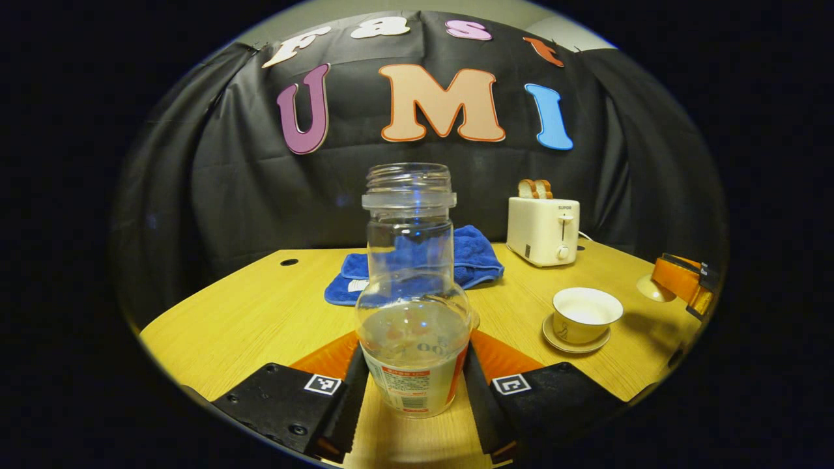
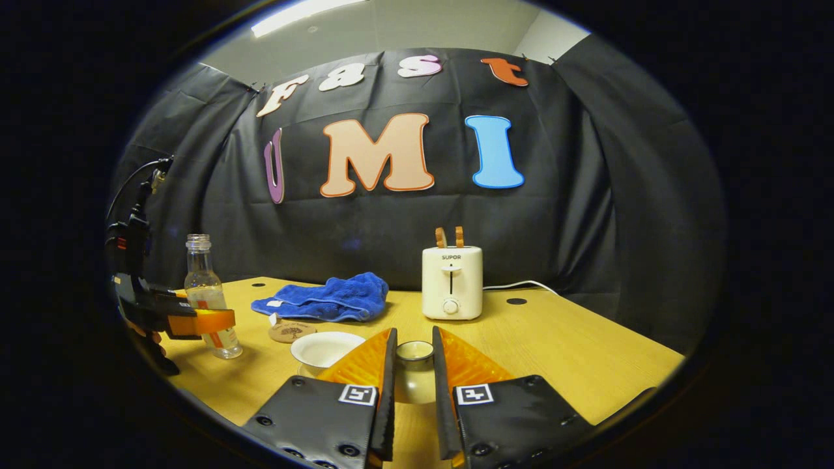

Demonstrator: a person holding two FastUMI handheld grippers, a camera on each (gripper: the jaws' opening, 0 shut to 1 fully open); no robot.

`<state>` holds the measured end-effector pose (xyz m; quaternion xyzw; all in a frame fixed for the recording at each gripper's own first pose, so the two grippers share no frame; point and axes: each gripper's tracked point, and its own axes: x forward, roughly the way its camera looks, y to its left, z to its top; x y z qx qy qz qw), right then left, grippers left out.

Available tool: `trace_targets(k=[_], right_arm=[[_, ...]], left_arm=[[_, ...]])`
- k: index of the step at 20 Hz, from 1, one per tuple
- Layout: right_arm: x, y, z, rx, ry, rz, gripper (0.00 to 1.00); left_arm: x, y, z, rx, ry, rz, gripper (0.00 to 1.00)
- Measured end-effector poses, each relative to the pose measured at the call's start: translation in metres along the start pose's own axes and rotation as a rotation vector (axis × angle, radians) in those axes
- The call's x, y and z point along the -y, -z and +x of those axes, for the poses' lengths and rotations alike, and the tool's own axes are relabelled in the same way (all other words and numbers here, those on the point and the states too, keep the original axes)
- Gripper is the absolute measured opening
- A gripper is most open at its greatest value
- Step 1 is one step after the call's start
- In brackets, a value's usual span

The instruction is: Open the teacup lid with one hand, grasp the water bottle and pour water into the teacup with the other hand; after pouring, place the water bottle on the coaster and then close the teacup lid.

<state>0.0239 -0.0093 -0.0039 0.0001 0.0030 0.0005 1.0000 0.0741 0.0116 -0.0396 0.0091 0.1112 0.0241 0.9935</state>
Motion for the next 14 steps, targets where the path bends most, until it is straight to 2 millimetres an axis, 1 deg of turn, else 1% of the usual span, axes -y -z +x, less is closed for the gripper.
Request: trace_targets(k=[1,2,4,6,8,11,12,14], right_arm=[[0.001,0.000,-0.001,-0.001,0.002,0.000,0.31],[0.002,0.000,-0.002,-0.001,0.001,-0.001,0.30],[0.008,0.000,-0.004,0.000,0.012,-0.001,0.29],[0.014,-0.001,-0.006,0.001,0.024,-0.002,0.29],[0.023,-0.001,-0.009,0.002,0.043,-0.003,0.29],[0.036,-0.001,-0.014,0.003,0.065,-0.003,0.31],[0.041,-0.002,-0.015,0.003,0.074,-0.004,0.29],[0.050,-0.002,-0.019,0.004,0.086,-0.004,0.30]], left_arm=[[-0.001,0.001,0.001,-0.005,-0.006,0.011,0.68],[-0.001,0.000,0.003,-0.010,-0.012,0.032,0.67],[-0.001,-0.014,0.008,0.002,-0.026,0.109,0.68],[0.001,-0.035,0.007,0.032,-0.042,0.224,0.68],[-0.002,-0.051,0.010,0.045,-0.067,0.376,0.67],[0.002,-0.069,0.014,0.068,-0.090,0.651,0.68],[0.006,-0.073,0.018,0.075,-0.089,0.731,0.68],[0.015,-0.072,0.025,0.072,-0.077,0.887,0.68]])
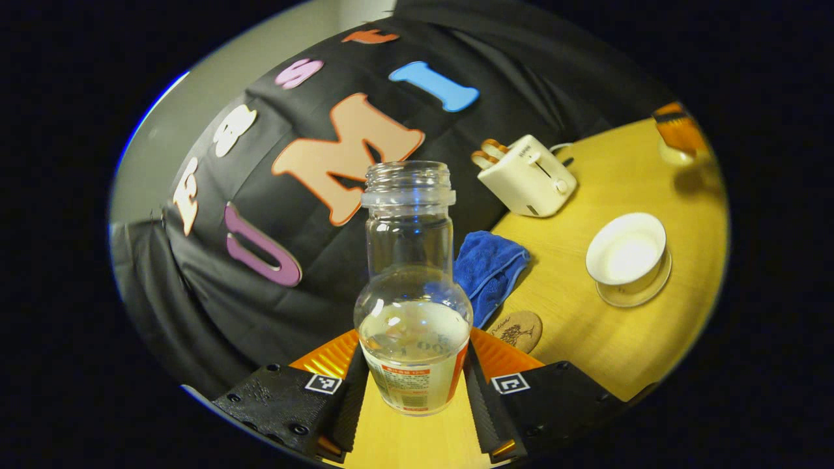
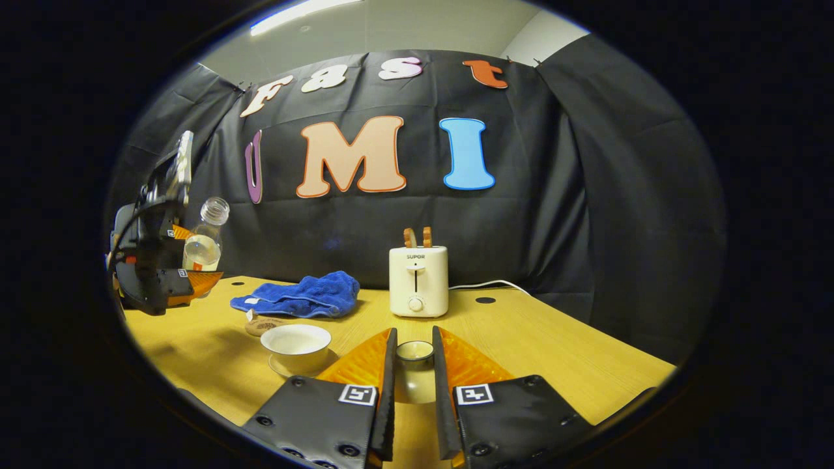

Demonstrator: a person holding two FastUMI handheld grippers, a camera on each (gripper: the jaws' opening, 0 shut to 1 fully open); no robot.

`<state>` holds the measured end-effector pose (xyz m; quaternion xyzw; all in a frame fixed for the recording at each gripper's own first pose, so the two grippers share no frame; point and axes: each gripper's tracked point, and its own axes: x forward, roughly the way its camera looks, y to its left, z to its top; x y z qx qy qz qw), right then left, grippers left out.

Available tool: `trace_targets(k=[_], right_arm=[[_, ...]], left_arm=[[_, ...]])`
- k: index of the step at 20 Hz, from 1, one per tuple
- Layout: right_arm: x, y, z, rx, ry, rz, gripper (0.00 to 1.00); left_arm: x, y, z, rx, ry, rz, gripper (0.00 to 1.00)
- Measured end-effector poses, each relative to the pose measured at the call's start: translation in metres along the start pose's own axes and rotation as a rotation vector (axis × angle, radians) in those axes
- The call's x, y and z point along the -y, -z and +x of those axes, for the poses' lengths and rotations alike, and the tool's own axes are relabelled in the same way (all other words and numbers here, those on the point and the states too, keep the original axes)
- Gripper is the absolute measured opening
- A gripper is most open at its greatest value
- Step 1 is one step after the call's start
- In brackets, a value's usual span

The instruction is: Open the teacup lid with one hand, grasp the water bottle and pour water into the teacup with the other hand; after pouring, place the water bottle on the coaster and then close the teacup lid.

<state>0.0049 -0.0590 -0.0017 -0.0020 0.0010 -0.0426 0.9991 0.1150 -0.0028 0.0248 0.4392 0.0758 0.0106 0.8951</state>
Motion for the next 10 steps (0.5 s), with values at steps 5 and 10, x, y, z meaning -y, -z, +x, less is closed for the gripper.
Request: trace_targets(k=[5,10], right_arm=[[0.016,-0.001,-0.002,0.000,0.022,0.000,0.30],[0.017,-0.001,-0.002,0.000,0.023,0.000,0.30]], left_arm=[[0.025,-0.014,0.005,0.037,0.047,0.269,0.68],[0.041,-0.018,0.011,0.040,0.076,0.410,0.67]])
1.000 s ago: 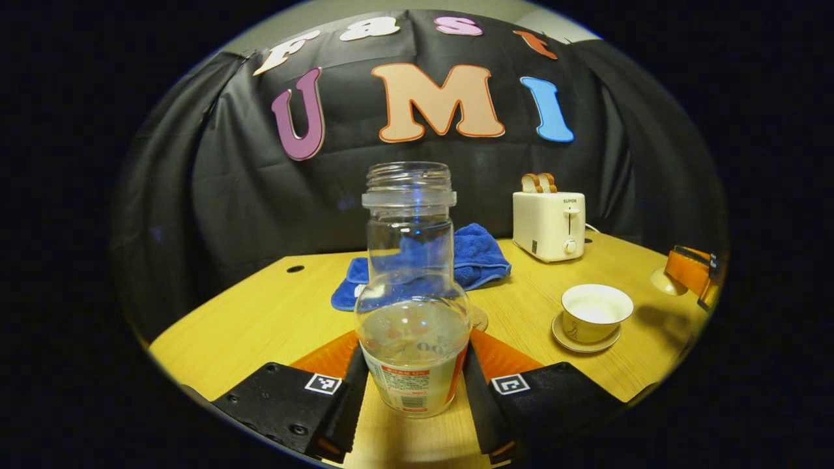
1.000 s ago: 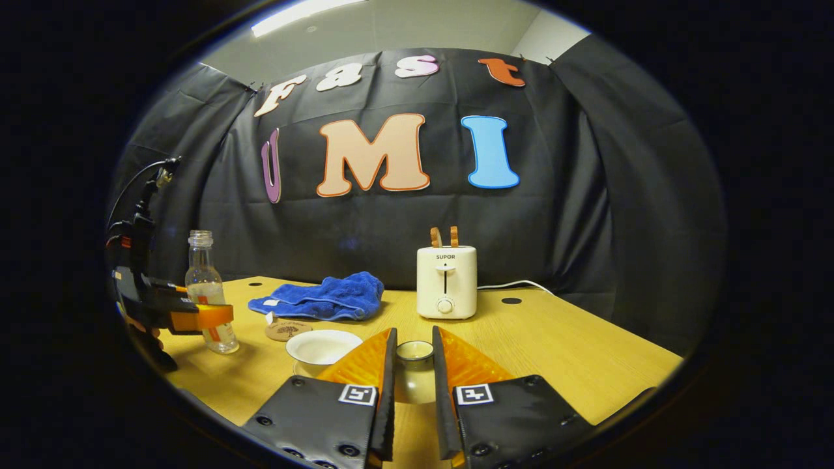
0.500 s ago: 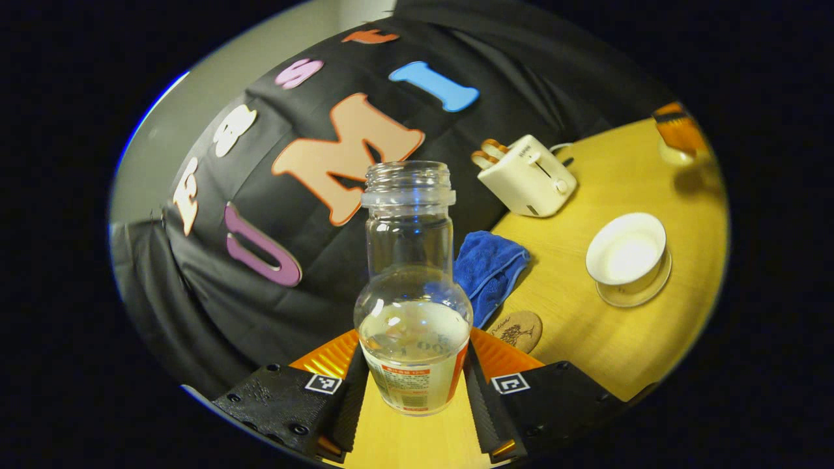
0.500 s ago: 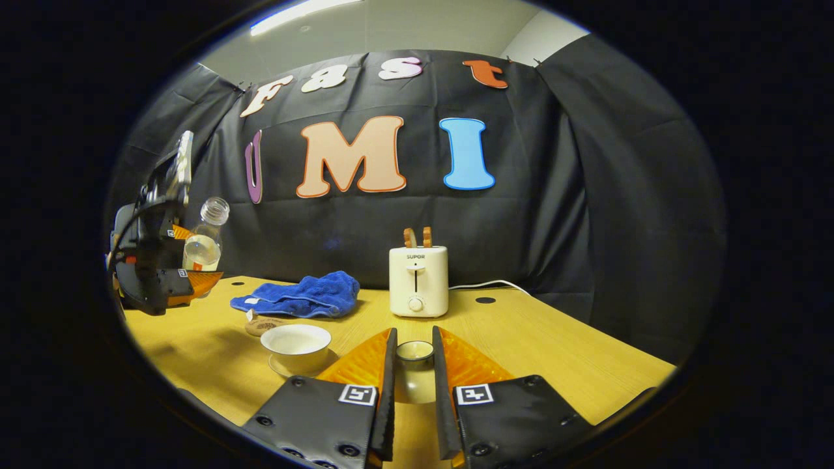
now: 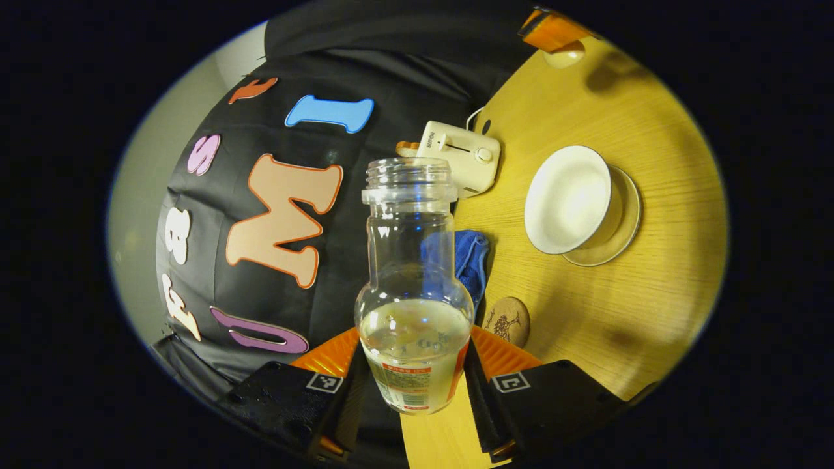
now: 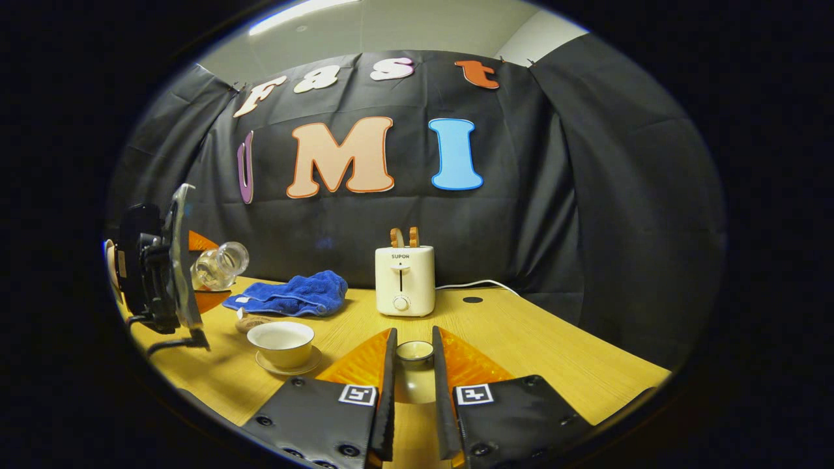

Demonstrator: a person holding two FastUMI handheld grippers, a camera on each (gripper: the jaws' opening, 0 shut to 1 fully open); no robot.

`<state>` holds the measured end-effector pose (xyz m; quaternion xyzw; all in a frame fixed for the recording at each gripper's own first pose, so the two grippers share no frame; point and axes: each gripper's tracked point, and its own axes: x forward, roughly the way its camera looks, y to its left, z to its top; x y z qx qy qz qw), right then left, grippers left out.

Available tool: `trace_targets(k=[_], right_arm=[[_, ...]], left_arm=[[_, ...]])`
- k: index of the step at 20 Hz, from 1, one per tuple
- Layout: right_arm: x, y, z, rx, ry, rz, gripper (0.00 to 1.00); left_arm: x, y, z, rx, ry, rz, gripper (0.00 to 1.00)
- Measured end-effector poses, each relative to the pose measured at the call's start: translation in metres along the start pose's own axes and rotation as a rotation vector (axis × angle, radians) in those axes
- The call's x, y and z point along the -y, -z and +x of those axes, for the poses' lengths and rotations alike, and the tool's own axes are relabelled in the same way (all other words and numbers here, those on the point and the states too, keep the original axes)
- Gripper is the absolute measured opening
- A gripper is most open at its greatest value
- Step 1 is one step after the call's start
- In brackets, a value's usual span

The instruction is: Open the teacup lid with one hand, grasp the water bottle and pour water into the teacup with the other hand; after pouring, place the water bottle on the coaster and then close the teacup lid.

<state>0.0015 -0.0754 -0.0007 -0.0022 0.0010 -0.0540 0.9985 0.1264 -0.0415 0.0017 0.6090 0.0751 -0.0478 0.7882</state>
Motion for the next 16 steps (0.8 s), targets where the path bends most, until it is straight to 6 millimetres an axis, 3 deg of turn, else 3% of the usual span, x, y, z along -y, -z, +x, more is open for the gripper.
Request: trace_targets(k=[8,16], right_arm=[[0.000,0.000,0.000,0.001,0.000,0.000,0.30],[0.000,0.000,0.000,0.001,-0.001,0.000,0.30]], left_arm=[[0.005,0.007,0.005,-0.024,0.032,0.248,0.67],[0.004,0.021,0.012,-0.070,0.054,0.359,0.67]])
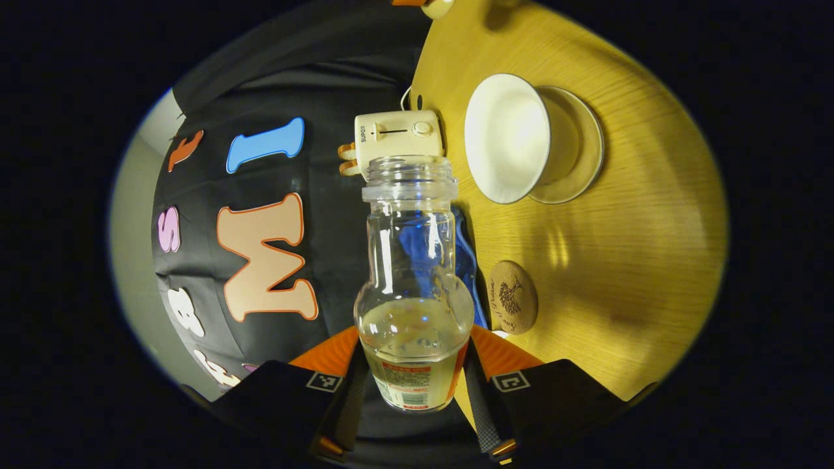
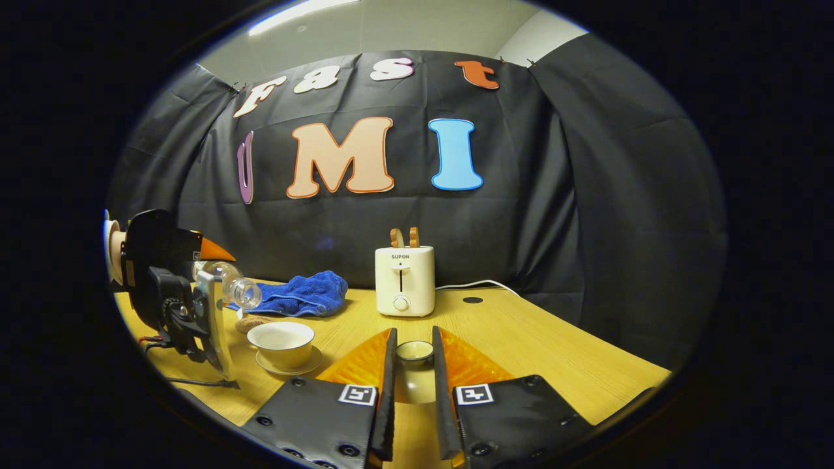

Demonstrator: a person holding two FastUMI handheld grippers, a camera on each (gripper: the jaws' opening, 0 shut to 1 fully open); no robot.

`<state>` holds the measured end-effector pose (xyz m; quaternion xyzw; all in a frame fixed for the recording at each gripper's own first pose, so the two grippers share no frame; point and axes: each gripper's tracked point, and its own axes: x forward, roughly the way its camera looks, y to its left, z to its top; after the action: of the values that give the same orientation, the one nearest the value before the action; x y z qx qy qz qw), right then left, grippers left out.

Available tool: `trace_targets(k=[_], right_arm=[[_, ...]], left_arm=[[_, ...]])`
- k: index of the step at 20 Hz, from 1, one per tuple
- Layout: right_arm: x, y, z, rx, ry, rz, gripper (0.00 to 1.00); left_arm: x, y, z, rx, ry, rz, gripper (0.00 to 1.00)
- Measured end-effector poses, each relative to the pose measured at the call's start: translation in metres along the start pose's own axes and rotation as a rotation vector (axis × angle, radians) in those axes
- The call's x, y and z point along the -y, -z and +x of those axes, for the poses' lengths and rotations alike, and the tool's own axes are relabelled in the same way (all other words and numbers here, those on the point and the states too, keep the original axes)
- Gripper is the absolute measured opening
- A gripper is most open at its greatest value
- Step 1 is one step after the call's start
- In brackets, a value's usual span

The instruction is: Open the teacup lid with one hand, grasp the water bottle and pour water into the teacup with the other hand; after pouring, place the water bottle on the coaster and then close the teacup lid.

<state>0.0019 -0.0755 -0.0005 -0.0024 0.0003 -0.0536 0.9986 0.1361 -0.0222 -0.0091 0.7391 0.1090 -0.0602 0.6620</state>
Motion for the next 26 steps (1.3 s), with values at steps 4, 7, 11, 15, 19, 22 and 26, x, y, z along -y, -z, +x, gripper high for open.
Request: trace_targets(k=[4,7,11,15,19,22,26], right_arm=[[0.000,0.000,0.000,0.000,0.000,0.000,0.30],[0.000,0.000,0.000,0.000,0.000,0.000,0.30],[0.000,0.000,0.000,-0.001,0.000,0.000,0.30],[0.000,0.001,0.000,-0.001,-0.001,0.000,0.30],[0.000,0.001,0.000,-0.001,-0.001,0.000,0.30],[0.000,0.000,0.000,-0.001,-0.001,0.000,0.30],[0.000,0.000,0.000,-0.001,-0.001,0.000,0.30]], left_arm=[[-0.002,0.005,-0.001,-0.015,0.009,0.053,0.68],[-0.004,0.006,0.001,-0.017,0.012,0.088,0.67],[-0.008,0.004,0.000,-0.011,0.000,0.135,0.67],[-0.011,0.002,0.001,-0.012,0.004,0.188,0.67],[-0.019,0.001,0.002,-0.014,-0.008,0.257,0.67],[-0.031,-0.001,0.003,-0.010,-0.026,0.306,0.67],[-0.044,-0.003,0.003,-0.001,-0.056,0.355,0.67]])
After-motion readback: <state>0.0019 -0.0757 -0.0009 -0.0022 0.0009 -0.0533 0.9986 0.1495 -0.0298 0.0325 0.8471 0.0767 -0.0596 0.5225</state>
